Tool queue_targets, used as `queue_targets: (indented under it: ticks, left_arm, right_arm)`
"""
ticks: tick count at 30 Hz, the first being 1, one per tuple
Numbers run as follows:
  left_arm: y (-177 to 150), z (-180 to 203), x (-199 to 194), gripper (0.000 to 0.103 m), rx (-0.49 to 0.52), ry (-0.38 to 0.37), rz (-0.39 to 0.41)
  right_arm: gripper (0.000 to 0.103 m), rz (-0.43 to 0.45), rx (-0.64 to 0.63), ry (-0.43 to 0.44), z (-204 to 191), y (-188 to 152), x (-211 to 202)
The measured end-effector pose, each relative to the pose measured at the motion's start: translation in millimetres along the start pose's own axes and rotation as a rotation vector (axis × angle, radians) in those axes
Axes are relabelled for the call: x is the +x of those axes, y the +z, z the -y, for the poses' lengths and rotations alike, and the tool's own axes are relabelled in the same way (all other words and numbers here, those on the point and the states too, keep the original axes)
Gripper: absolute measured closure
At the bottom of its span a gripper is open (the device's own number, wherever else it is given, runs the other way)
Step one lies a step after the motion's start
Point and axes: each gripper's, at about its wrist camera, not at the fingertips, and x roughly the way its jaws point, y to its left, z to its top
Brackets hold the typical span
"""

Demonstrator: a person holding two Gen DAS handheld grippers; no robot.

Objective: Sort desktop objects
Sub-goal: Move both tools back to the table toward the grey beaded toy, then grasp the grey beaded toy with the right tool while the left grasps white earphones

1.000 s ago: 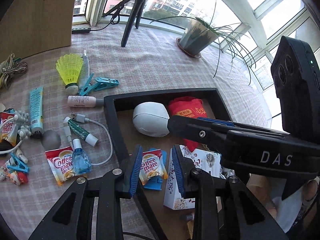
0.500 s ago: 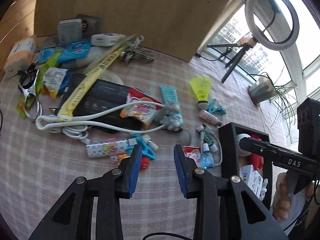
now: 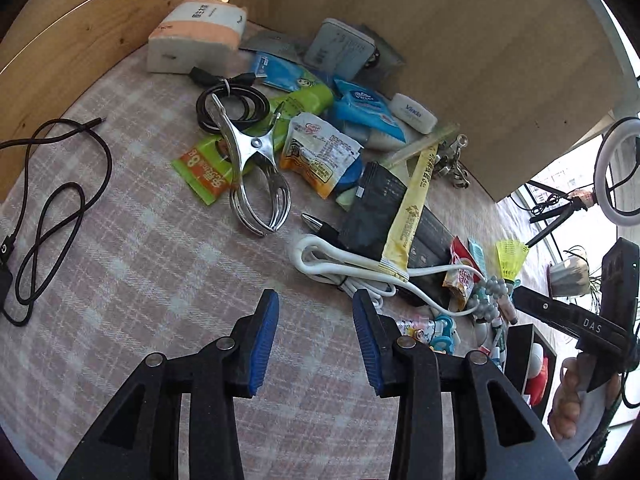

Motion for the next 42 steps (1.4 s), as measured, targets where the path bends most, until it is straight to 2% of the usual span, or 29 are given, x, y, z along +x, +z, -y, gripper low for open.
queue_targets:
  ticks: [4, 9, 11, 15, 23, 32, 42]
  left_arm:
    - [6.0, -0.3, 5.1, 0.066, -0.004, -0.006, 0.001]
    - [11.6, -0.6, 21.2, 0.066, -0.011, -0.014, -0.03]
    - [14.3, -1.5, 24.9, 0.066, -0.036, -0.037, -0.034]
    - [20.7, -3.1, 21.5, 0.066, -0.057, -0.022, -0.014]
    - [27.0, -1.6, 26.2, 0.068, -0.048, -0.023, -0.032]
    - [11.2, -2.5, 10.9, 0.069, -0.036, -0.029, -0.01]
    - [-7.9, 0.5, -11.7, 0.07, -0.037, -0.062, 0.005]
  right_arm:
    - [0.056, -0.034, 0.007, -0.016, -3.2, 5.6, 16.5]
    - [0.073, -0.055, 0.004, -0.023, -6.1, 8.8, 25.8]
    - [0.074, -0.057, 0.007, -0.028, -6.0, 10.2, 27.9]
    - [0.078, -0.062, 0.014, -0.028, -3.3, 13.8, 30.7]
    - [0.079, -0.066, -0.002, -0.033, -4.8, 15.2, 35.6]
    - [0.079, -0.06, -0.019, -0.029, -7.1, 11.6, 32.8]
    - [0.08, -0.037, -0.048, -0.027, -10.0, -0.8, 6.7]
